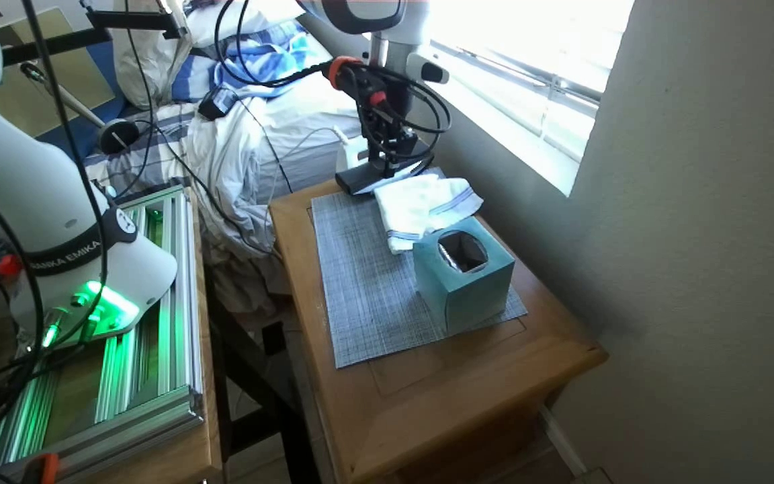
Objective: Remove the black remote from the blue box and put it on the white towel
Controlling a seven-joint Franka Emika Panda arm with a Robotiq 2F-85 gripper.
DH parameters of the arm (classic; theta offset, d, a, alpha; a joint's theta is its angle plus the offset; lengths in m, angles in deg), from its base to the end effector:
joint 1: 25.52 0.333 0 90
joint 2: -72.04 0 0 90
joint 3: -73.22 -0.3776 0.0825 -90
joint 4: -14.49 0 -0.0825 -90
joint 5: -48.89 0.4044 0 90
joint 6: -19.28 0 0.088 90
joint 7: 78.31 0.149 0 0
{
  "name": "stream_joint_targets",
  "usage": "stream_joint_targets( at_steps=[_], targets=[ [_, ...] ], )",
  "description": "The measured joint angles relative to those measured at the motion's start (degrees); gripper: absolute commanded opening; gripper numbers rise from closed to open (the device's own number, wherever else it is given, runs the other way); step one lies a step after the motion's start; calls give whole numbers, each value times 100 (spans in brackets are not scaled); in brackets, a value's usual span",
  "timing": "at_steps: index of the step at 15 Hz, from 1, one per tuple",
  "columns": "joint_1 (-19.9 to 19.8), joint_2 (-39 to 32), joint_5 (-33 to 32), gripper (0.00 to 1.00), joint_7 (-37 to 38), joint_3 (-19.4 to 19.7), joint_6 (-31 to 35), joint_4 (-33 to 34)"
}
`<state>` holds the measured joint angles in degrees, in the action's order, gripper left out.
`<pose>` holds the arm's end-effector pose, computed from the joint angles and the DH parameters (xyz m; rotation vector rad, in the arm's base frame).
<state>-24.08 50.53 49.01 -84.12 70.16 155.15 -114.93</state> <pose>0.5284 0.0428 0.1742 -3.0786 -0.2734 0.4073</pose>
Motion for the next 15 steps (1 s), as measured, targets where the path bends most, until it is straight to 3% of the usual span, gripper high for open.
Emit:
stream_joint_targets(
  at_steps=[8, 15],
  targets=[
    [50, -853, 129, 28, 1117, 55, 23, 779],
    [239, -1655, 87, 28, 1150, 227, 128, 1435]
  ],
)
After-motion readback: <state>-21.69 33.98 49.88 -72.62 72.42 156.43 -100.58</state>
